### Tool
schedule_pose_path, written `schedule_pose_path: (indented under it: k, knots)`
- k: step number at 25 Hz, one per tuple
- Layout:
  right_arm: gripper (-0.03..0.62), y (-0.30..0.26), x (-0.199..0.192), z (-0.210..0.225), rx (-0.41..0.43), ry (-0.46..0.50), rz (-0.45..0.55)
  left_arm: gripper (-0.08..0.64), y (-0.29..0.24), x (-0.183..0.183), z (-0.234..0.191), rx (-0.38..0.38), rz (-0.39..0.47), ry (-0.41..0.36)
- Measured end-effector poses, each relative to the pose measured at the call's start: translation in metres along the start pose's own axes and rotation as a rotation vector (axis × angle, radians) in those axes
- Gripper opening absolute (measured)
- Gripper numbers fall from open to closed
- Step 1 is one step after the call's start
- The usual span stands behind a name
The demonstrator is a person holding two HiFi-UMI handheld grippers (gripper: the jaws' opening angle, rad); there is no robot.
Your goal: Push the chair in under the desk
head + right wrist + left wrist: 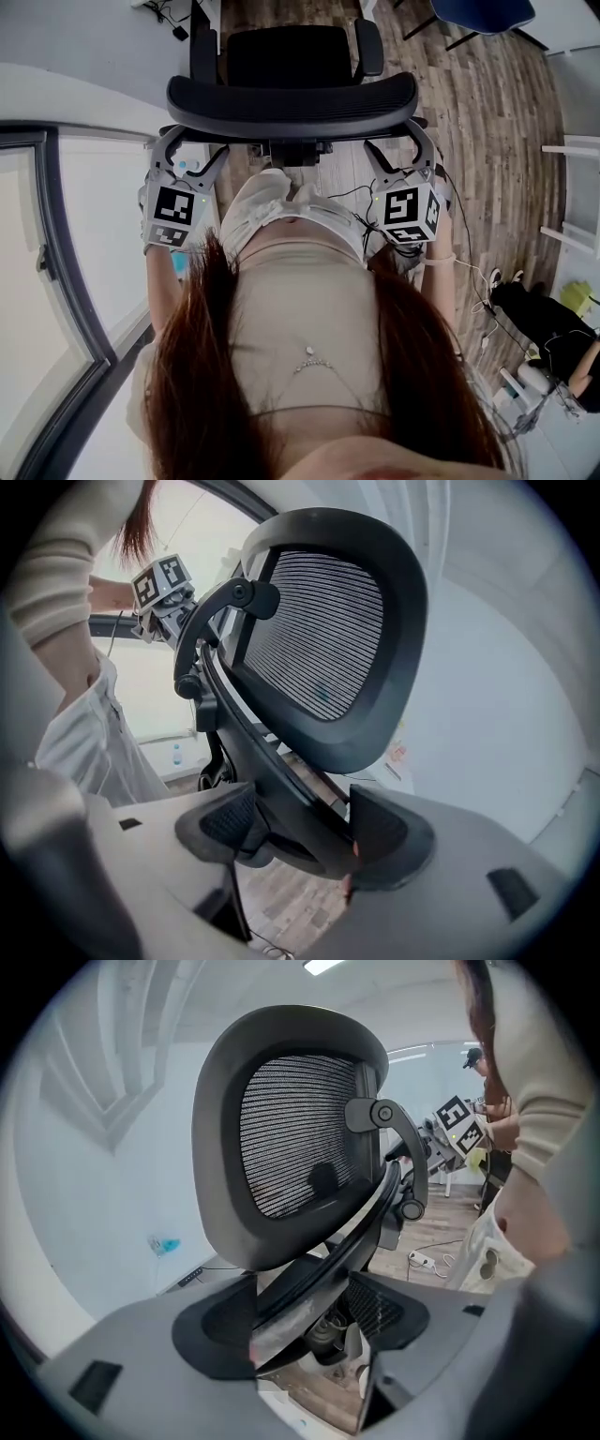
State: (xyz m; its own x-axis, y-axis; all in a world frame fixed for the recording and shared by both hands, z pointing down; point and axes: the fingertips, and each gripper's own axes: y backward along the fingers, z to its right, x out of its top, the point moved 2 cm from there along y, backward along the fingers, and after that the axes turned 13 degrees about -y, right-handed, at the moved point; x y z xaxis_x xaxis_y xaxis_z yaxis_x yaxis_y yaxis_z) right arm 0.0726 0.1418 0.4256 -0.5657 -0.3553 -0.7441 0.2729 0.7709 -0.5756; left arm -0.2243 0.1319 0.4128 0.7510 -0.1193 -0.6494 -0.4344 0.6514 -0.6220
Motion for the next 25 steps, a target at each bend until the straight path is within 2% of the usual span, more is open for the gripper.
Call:
schedule_pose_path:
  k: [4, 9, 25]
  knots:
    - [0.31, -0.003, 0.004, -0.001, 0.005, 0.061, -0.017, 0.298, -0.002, 0.0, -0.002, -0.002, 0.011, 0.005]
    - [0.313, -0.006, 0.003, 0.001, 0.076, 0.016, -0.042, 0.302, -0.002, 0.001, -0.002, -0.008, 0.016, 0.011]
    - [0.319, -0.014, 0.006, 0.008, 0.083, 0.01, -0.045, 0.321, -0.009, 0.002, -0.009, -0.011, -0.006, 0.048]
